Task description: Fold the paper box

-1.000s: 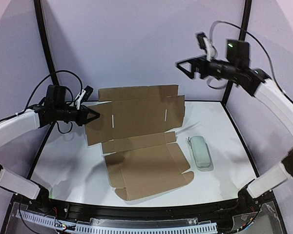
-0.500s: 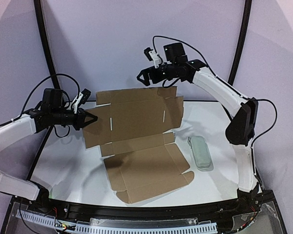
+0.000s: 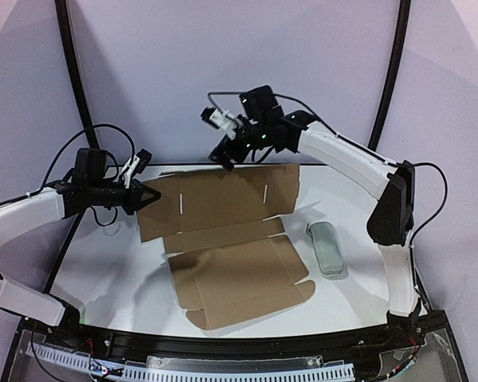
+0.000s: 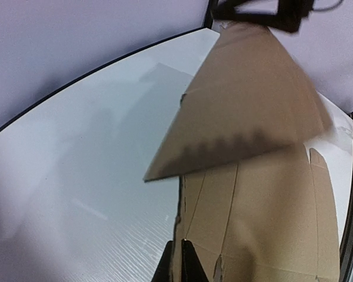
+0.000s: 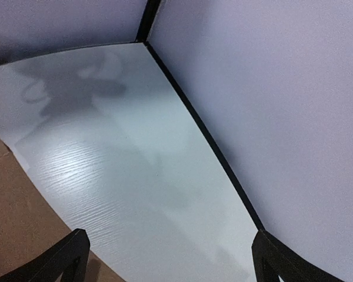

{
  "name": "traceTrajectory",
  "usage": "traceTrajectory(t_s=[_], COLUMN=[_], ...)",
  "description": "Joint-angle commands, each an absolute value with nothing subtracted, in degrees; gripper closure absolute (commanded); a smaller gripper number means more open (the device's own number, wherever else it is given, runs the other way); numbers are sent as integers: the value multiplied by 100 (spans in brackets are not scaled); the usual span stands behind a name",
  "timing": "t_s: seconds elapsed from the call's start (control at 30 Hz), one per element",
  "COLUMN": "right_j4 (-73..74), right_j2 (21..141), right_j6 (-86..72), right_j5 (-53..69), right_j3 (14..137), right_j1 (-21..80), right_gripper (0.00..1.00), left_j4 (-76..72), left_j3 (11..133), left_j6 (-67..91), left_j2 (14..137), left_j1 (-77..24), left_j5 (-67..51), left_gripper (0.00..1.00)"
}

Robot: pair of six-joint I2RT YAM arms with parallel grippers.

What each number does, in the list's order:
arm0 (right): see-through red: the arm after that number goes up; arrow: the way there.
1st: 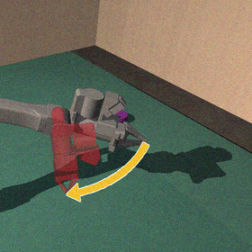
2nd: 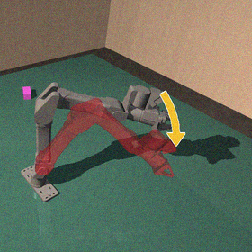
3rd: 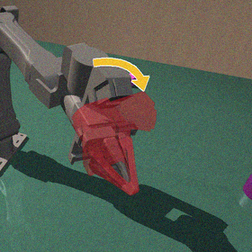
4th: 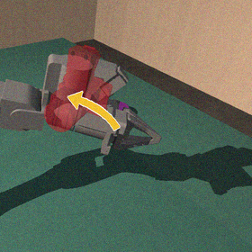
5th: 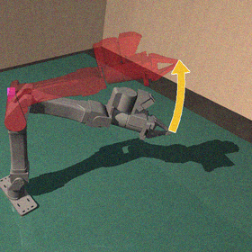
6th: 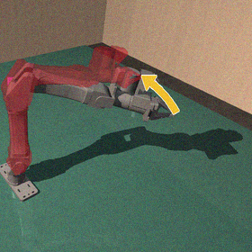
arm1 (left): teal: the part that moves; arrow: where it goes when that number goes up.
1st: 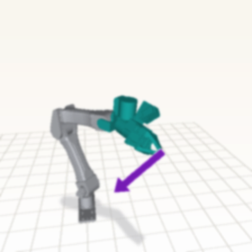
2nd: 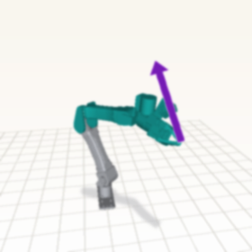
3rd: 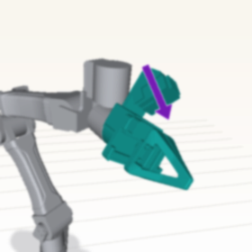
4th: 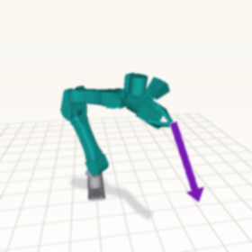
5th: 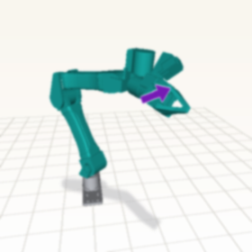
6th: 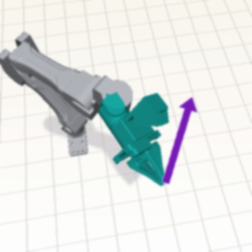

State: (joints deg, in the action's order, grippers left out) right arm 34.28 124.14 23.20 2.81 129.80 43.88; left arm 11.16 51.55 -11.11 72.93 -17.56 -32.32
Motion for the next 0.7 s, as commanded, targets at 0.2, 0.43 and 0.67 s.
traceTrajectory(t_s=[0.2,0.43,0.67], right_j4=[2845,2050,2061], right_j2=[11720,11345,11044], right_j6=[2797,2965,3841], right_j5=[-272,235,1150], right_j3=[11561,10417,10314], right_j1=[4729,4729,4729], right_gripper=[2,2,2], left_j4=[424,182,-57], left_j3=[4837,4607,4498], left_j6=[-990,-1132,-1574], left_j2=[7312,7311,7430], left_j1=[-1769,-1762,-1750], left_j5=[-3136,-3088,-3156], left_gripper=[99,99,99])
